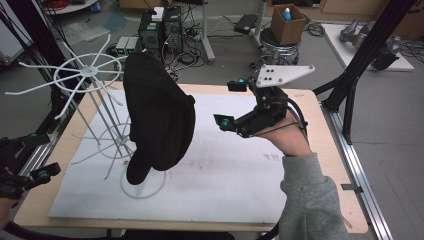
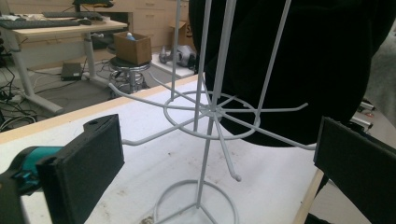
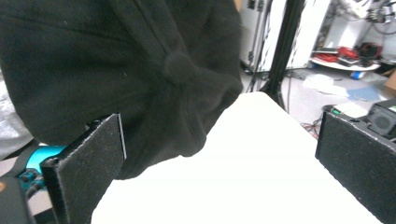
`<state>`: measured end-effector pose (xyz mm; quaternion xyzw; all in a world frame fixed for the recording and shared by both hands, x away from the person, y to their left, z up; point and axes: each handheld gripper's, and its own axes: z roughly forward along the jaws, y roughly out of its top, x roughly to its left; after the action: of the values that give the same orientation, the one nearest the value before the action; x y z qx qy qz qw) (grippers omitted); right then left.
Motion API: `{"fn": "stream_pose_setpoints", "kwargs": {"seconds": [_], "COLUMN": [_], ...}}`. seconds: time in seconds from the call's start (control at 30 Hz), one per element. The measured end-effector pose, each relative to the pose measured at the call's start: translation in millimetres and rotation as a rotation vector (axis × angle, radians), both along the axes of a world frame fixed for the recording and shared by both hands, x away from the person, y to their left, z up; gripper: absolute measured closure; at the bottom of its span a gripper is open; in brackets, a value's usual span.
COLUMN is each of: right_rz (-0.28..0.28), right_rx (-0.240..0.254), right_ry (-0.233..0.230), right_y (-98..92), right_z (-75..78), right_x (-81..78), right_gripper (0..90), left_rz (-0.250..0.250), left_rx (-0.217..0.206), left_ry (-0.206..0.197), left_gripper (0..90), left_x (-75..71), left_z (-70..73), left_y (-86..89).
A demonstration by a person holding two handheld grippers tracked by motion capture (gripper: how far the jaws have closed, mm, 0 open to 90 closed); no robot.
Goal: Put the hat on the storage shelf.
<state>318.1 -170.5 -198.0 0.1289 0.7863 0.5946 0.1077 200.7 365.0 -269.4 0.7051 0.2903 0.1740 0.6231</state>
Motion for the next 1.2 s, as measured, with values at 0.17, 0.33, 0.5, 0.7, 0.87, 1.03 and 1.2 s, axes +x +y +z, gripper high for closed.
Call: {"fn": "stream_pose_setpoints", "kwargs": {"seconds": [0.17,0.33,0.5,0.7,0.87,1.03,1.2], "right_rz": [-0.056,-0.105,-0.157,-0.217,-0.257,-0.302,-0.351], "right_rx": [0.015,0.025,0.035,0.048,0.055,0.05,0.052], "right_ry": [0.016,0.007,0.003,-0.003,0.017,0.024,0.02], "right_y": [-15.4,-28.4,-40.3,-54.1,-64.4,-70.9,-80.9], "right_z": [-14.4,-25.5,-35.7,-50.2,-64.8,-78.6,-88.2], "right_x": [-4.0,-11.2,-19.5,-27.1,-29.6,-33.2,-38.7], "right_gripper": [0.7,0.7,0.7,0.7,0.7,0.7,0.7], "left_rz": [-0.007,-0.014,-0.029,-0.043,-0.051,-0.055,-0.052], "left_rx": [-0.007,-0.011,-0.01,-0.014,-0.012,-0.009,-0.012], "left_ry": [-0.002,-0.002,-0.001,0.001,0.009,0.013,0.012], "left_gripper": [1.8,1.8,1.8,1.8,1.8,1.8,1.8], "left_x": [6.4,12.2,18.1,24.5,29.8,33.9,34.3], "left_z": [0.8,0.4,-0.2,-1.1,-3.2,-4.5,-4.7], "left_y": [0.2,-1.2,-5.8,-9.4,-14.2,-17.3,-16.7]}}
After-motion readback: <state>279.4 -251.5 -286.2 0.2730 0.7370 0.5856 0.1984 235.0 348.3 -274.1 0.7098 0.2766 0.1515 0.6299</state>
